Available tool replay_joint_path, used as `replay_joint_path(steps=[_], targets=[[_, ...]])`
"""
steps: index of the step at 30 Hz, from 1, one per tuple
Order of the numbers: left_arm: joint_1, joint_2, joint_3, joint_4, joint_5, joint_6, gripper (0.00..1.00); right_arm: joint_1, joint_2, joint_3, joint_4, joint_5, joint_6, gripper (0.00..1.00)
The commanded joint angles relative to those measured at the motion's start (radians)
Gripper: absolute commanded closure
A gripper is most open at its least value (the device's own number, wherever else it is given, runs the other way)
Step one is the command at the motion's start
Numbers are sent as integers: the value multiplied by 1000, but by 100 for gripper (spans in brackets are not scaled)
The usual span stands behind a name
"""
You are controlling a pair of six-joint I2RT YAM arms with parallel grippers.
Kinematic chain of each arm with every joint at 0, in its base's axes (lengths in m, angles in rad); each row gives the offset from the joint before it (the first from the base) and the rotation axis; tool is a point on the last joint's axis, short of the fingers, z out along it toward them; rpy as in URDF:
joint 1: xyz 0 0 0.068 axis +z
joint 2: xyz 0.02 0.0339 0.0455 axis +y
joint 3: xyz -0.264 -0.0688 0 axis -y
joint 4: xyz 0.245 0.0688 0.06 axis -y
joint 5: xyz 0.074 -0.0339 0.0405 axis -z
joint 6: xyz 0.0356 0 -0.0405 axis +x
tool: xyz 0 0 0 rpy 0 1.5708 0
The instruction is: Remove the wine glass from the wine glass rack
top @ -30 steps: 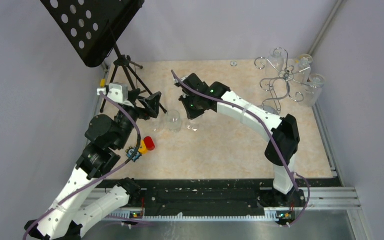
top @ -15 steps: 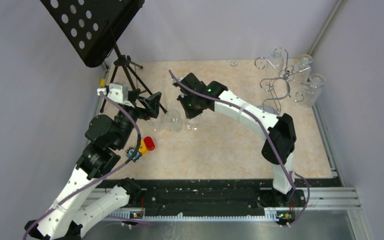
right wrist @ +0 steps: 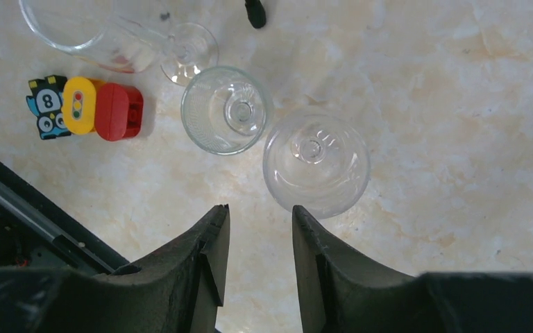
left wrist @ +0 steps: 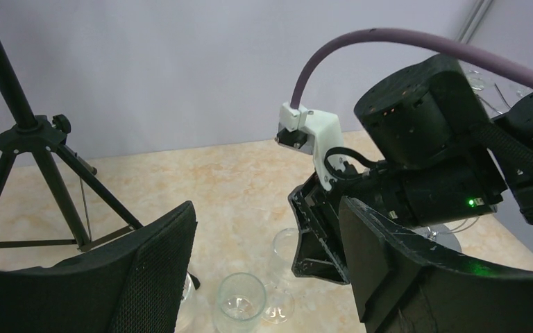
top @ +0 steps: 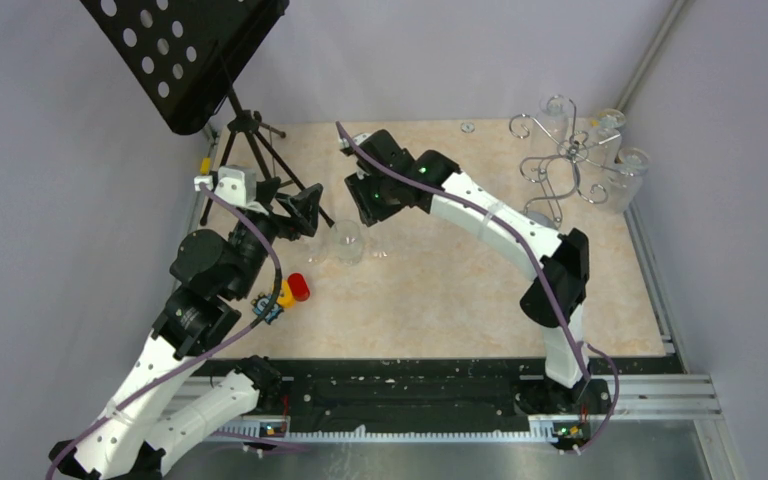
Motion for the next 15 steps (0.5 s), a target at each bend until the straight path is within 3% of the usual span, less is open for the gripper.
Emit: replay_joint_path(steps=[1, 11, 15], targets=[[-2, -9, 22, 9, 3, 11, 21, 10, -25, 71, 4, 18, -14, 60], [-1, -15, 22, 8, -1, 2, 21, 4, -237, 7, 78, 108, -9, 58], [-2, -18, 19, 8, 3, -1, 21, -40, -354, -15, 86, 185, -21, 52]])
